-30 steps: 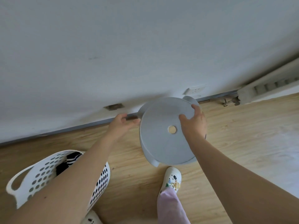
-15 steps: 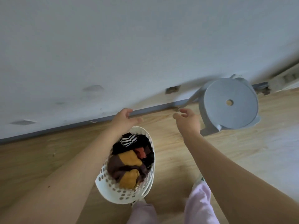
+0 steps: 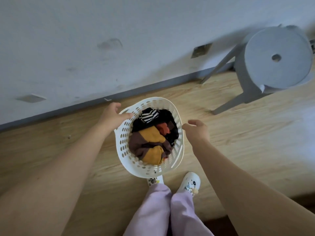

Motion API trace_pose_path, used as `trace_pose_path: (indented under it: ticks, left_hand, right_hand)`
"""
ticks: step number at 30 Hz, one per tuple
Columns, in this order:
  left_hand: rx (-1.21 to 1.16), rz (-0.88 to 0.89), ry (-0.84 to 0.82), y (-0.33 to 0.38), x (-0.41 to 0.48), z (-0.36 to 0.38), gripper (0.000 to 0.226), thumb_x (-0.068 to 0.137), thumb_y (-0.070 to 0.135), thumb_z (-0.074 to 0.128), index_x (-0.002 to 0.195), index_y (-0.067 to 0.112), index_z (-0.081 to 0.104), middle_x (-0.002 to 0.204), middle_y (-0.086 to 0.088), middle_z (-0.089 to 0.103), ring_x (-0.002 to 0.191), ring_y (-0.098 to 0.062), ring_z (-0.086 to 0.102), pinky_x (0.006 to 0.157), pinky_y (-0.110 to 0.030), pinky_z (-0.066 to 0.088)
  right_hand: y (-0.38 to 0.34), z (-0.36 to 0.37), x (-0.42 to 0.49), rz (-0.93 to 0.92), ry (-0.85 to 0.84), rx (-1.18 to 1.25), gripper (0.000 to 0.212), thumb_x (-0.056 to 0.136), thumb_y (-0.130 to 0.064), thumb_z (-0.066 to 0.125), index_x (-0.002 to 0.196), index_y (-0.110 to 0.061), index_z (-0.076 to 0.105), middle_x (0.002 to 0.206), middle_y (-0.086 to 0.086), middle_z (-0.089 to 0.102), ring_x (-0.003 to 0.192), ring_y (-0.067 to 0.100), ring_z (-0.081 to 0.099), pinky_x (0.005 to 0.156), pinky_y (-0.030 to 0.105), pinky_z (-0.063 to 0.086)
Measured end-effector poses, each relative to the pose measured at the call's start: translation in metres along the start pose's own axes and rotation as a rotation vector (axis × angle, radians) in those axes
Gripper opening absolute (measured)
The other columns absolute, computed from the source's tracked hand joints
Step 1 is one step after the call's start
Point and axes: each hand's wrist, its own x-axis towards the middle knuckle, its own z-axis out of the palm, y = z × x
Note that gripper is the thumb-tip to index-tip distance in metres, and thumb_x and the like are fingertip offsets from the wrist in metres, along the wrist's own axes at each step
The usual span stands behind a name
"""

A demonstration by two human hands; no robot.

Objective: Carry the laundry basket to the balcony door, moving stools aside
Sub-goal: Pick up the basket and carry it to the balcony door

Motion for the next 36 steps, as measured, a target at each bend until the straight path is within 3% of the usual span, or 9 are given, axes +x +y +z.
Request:
trace_pose_path:
  ticks: [2,8,12,15,18,24,29,33,36]
  left_hand:
    - [0.014,-0.038,0.020,-0.021,0.008,0.006,0.077,0.075,0.039,0.074,0.140,0.018,0.041,0.146,-0.011,0.043,0.129,-0.026,0.046,0.078,-0.024,0.040]
    - [0.145,-0.112,-0.025,-0.078,0.047,0.022,0.088,0.071,0.042,0.077,0.144,0.019,0.033,0.151,-0.008,0.040,0.131,-0.031,0.046,0.096,-0.043,0.042]
    - [0.152,-0.144,-0.119,-0.100,0.081,0.025,0.090,0.072,0.043,0.076,0.146,0.019,0.031,0.152,-0.006,0.040,0.132,-0.030,0.046,0.101,-0.047,0.041]
    - [0.077,-0.139,-0.193,-0.107,0.092,0.031,0.047,0.077,0.037,0.072,0.115,0.014,0.055,0.123,-0.003,0.064,0.099,-0.017,0.062,0.076,-0.034,0.048]
    - [0.034,-0.114,-0.234,-0.102,0.086,0.032,0.022,0.083,0.034,0.067,0.097,0.018,0.062,0.099,0.000,0.067,0.089,-0.015,0.060,0.076,-0.034,0.042]
    - [0.178,0.052,-0.187,-0.055,0.047,0.018,0.038,0.087,0.023,0.063,0.121,0.008,0.062,0.103,0.003,0.057,0.082,-0.013,0.053,0.076,-0.033,0.039]
    - [0.109,0.108,-0.210,0.014,-0.006,0.003,0.029,0.082,0.013,0.065,0.110,0.012,0.067,0.103,-0.004,0.068,0.096,-0.022,0.063,0.091,-0.040,0.048]
    - [-0.042,0.184,-0.249,0.075,-0.056,0.002,0.018,0.084,0.010,0.062,0.101,0.007,0.068,0.082,-0.005,0.068,0.077,-0.018,0.065,0.092,-0.042,0.052]
    - [-0.073,0.300,-0.274,0.133,-0.103,0.008,0.018,0.086,0.011,0.060,0.099,0.002,0.067,0.072,-0.011,0.063,0.068,-0.022,0.059,0.082,-0.042,0.053]
  right_hand:
    - [0.029,0.005,0.003,0.048,0.023,0.001,0.040,0.081,-0.021,0.064,0.121,-0.016,0.060,0.080,-0.004,0.057,0.070,0.014,0.053,0.068,0.028,0.040]
    - [0.105,0.041,0.018,0.230,0.092,0.033,0.051,0.083,-0.019,0.063,0.132,-0.013,0.051,0.109,0.011,0.062,0.089,0.023,0.051,0.076,0.032,0.040]
    - [0.138,0.077,0.025,0.316,0.084,0.087,0.038,0.080,-0.016,0.063,0.117,-0.011,0.055,0.080,0.002,0.060,0.070,0.021,0.055,0.061,0.029,0.040]
    - [0.148,0.086,0.026,0.342,0.091,0.119,0.007,0.077,-0.013,0.058,0.083,-0.010,0.059,0.061,0.001,0.052,0.050,0.016,0.044,0.047,0.026,0.033]
    - [0.142,0.082,0.021,0.332,0.102,0.121,0.013,0.072,-0.009,0.055,0.060,-0.011,0.051,0.050,0.001,0.042,0.044,0.017,0.034,0.045,0.024,0.029]
    - [0.105,0.036,-0.007,0.375,0.270,0.327,0.015,0.072,-0.007,0.057,0.058,-0.008,0.050,0.057,0.007,0.049,0.047,0.021,0.038,0.047,0.026,0.030]
    - [0.078,-0.030,-0.056,0.373,0.450,0.442,0.016,0.071,-0.004,0.059,0.059,-0.008,0.050,0.055,0.008,0.047,0.049,0.022,0.039,0.046,0.025,0.032]
    - [0.065,-0.092,-0.094,0.342,0.610,0.504,0.013,0.073,-0.005,0.057,0.060,-0.008,0.054,0.053,0.007,0.048,0.049,0.023,0.042,0.046,0.024,0.034]
    - [0.060,-0.148,-0.124,0.290,0.721,0.576,0.018,0.070,-0.005,0.057,0.054,-0.012,0.050,0.052,0.004,0.046,0.048,0.023,0.042,0.046,0.023,0.034]
